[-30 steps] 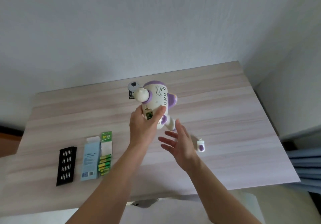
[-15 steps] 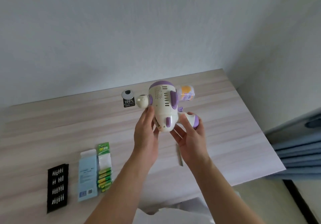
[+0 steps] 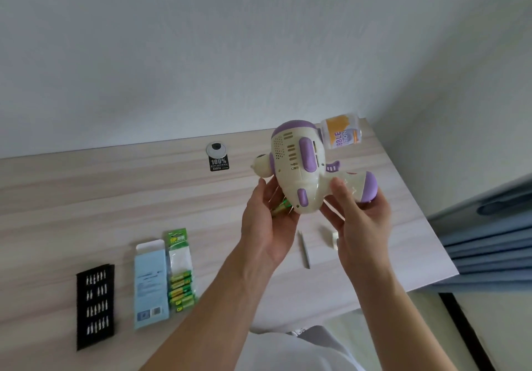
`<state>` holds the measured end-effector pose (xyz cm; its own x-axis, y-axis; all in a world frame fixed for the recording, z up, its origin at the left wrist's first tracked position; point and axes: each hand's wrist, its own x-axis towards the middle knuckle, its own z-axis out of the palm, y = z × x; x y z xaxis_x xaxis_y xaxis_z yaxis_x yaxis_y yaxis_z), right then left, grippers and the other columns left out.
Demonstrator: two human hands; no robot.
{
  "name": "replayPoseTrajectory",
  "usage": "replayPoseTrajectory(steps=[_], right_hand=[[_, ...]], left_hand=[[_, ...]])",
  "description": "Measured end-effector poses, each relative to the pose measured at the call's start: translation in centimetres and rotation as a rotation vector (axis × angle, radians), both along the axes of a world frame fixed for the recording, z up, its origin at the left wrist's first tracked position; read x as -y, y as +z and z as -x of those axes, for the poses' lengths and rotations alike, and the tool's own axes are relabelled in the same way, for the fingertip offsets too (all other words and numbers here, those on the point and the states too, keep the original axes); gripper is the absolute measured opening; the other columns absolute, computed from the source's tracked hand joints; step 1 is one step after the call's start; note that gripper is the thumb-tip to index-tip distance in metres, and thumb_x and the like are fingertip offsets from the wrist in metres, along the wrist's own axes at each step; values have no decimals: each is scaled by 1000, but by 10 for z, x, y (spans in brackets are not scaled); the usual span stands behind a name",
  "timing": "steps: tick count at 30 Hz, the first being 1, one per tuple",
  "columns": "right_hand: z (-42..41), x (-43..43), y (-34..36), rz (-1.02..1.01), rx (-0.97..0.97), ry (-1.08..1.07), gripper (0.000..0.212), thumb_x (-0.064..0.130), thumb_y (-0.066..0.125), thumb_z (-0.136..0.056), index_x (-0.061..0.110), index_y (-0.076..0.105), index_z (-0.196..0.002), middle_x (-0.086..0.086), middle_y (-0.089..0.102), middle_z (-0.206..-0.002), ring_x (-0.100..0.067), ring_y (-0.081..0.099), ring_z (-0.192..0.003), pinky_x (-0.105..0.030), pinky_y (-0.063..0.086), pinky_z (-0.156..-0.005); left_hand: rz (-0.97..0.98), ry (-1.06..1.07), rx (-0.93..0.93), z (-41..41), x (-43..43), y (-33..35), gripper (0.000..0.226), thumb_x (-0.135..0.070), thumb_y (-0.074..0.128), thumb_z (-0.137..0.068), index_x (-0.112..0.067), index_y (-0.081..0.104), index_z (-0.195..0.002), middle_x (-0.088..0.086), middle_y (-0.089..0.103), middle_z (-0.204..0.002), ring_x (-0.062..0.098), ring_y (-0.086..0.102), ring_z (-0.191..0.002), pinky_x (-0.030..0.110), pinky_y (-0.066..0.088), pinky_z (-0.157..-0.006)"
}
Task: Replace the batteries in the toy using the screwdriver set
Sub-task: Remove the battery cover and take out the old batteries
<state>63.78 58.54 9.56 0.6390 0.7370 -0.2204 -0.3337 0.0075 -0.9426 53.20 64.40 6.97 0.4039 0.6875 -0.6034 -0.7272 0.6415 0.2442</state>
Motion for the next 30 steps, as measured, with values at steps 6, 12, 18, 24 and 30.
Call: replayPoseTrajectory(steps=[6,12,18,24,30], right_hand=[[15,4,11,-10,18,-32,17,10,69,-91,1,59,-103,-15,74,-98,-33,74,-96,-36,60,-74],[21,6,17,-31,67,-29,12,11,68,-92,5,60,-99,-14,72,-99,-34,73,-97,-40,61,-76],[28,6,19,-29,57,-21,15,12,67,-93,3,58,-101,-16,71,-99,-36,73,-97,-42,61,-78],[33,3,19,-12,95,11,19,12,68,-92,0,60,-106,-21,72,-108,-35,73,-99,-45,61,-80],[33,1,13,12,73,56,18,11,68,-91,4,60,-105,-19,72,-107,-34,73,-98,-44,61,-78]], left_hand=[[0,-6,59,16,4,0,39,-26,40,-108,-1,67,-122,17,72,-112,26,68,-101,39,54,-98],[14,15,107,29,7,-4,38,-24,40,-108,0,67,-118,19,70,-120,27,72,-98,40,56,-96],[44,21,149,36,9,-4,34,-21,42,-107,1,67,-112,20,73,-104,27,74,-88,40,60,-87],[54,43,168,42,9,-2,33,-20,41,-107,0,66,-114,20,74,-104,27,75,-86,41,62,-82],[45,50,135,50,10,-1,29,-19,45,-106,0,66,-113,18,75,-98,25,76,-81,37,64,-73]])
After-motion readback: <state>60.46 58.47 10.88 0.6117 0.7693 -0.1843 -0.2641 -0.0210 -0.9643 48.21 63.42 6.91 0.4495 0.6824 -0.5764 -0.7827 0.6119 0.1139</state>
